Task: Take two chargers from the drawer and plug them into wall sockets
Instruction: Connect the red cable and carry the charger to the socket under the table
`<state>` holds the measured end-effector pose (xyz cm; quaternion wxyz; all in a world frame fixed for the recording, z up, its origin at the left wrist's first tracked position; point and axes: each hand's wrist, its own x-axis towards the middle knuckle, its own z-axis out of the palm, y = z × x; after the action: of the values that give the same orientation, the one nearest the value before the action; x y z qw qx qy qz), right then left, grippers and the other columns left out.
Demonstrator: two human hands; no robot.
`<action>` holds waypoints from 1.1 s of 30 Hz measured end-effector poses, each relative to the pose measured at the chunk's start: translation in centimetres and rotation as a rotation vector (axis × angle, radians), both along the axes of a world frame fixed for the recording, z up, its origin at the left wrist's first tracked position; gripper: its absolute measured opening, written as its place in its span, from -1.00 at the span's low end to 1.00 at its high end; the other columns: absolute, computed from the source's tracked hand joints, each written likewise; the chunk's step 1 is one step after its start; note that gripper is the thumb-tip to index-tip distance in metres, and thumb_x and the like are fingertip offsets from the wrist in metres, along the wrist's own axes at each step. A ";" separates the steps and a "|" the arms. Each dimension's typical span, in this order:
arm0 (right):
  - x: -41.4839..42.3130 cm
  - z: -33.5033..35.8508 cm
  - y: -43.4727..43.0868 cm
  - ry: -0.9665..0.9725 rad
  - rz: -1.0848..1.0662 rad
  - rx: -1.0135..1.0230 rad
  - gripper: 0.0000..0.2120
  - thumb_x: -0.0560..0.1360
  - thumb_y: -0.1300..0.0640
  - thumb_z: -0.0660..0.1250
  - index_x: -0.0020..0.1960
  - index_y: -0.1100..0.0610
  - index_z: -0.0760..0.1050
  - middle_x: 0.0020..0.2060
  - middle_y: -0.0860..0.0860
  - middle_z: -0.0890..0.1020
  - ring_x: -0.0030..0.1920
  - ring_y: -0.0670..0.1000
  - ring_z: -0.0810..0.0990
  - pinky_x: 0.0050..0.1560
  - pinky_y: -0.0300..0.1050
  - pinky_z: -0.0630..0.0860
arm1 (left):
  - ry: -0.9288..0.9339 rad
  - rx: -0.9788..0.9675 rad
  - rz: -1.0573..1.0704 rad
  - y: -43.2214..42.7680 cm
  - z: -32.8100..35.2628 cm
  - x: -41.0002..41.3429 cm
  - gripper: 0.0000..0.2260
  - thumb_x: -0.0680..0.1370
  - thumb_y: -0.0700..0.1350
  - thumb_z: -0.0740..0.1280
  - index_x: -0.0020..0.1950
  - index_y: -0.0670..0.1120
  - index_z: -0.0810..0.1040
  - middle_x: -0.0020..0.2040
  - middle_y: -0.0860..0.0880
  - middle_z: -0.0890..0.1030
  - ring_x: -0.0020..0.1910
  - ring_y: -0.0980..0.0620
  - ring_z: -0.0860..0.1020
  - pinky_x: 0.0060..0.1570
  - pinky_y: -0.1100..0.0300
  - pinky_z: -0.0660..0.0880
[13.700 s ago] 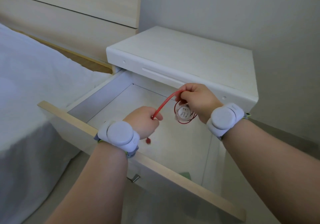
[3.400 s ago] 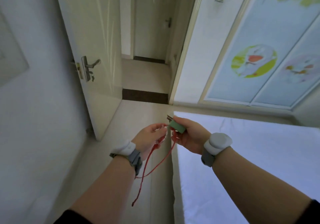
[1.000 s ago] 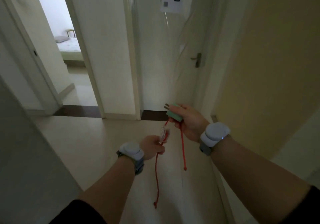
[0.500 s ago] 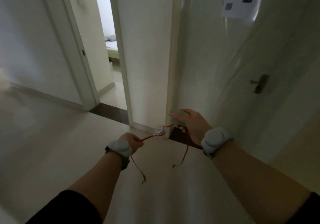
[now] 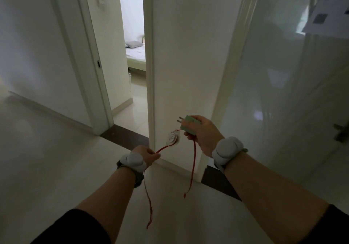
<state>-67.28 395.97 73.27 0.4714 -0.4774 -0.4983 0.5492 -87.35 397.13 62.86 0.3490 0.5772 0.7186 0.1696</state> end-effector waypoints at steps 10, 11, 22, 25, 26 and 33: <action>-12.6 -0.2 21.8 0.160 0.169 0.001 -0.77 0.42 0.18 0.40 0.05 0.19 0.49 -0.17 0.10 0.57 -0.28 0.00 0.56 -0.19 -0.16 0.56 | -0.015 -0.007 -0.057 20.6 1.1 -7.8 -0.87 0.47 -0.09 0.32 -0.01 -0.07 0.56 -0.10 -0.05 0.61 -0.10 -0.01 0.59 -0.05 0.12 0.53; -13.9 -0.4 24.7 0.176 0.195 -0.004 -0.79 0.42 0.17 0.41 0.03 0.18 0.50 -0.18 0.10 0.57 -0.29 -0.01 0.57 -0.18 -0.15 0.57 | -0.034 0.007 -0.019 23.2 1.4 -8.9 -0.83 0.46 -0.11 0.33 0.01 -0.11 0.57 -0.05 -0.12 0.63 -0.05 -0.08 0.61 -0.01 0.08 0.55; -26.3 0.9 51.2 0.110 0.234 -0.022 -0.75 0.33 0.07 0.47 -0.05 0.05 0.48 -0.15 0.08 0.60 -0.17 0.03 0.62 0.03 0.02 0.61 | -0.332 0.041 0.176 47.3 5.5 -18.9 -0.84 0.53 -0.11 0.28 0.08 -0.12 0.47 -0.15 -0.04 0.62 -0.16 0.06 0.62 -0.13 0.17 0.58; -29.8 -0.1 58.5 0.133 0.155 -0.040 -0.72 0.31 0.07 0.49 -0.04 0.07 0.49 -0.15 0.10 0.60 -0.22 0.02 0.63 -0.04 -0.02 0.61 | -0.526 0.039 0.088 54.2 6.2 -22.1 -0.83 0.52 -0.18 0.26 0.09 -0.14 0.50 -0.03 -0.08 0.62 0.00 -0.03 0.61 0.03 0.10 0.56; -31.2 -0.3 61.0 0.145 0.121 -0.049 -0.70 0.31 0.07 0.49 -0.02 0.08 0.49 -0.15 0.10 0.60 -0.23 0.01 0.63 -0.04 -0.02 0.61 | -0.569 0.047 0.051 56.8 6.1 -23.3 -0.85 0.52 -0.19 0.26 0.07 -0.12 0.53 0.00 -0.08 0.63 0.02 -0.03 0.61 0.03 0.12 0.55; -37.3 -1.2 74.2 0.158 -0.092 -0.107 -0.77 0.36 0.12 0.46 -0.07 0.04 0.44 -0.08 0.12 0.56 -0.12 0.05 0.59 0.00 -0.07 0.60 | -0.603 -0.047 -0.222 70.9 5.0 -29.6 -0.91 0.49 -0.09 0.31 -0.03 0.06 0.53 -0.06 0.02 0.67 0.00 0.06 0.63 0.10 0.12 0.51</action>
<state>-104.62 470.13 72.12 0.5078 -0.4796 -0.4072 0.5885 -116.92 468.05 67.82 0.5757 0.5677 0.5191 0.2772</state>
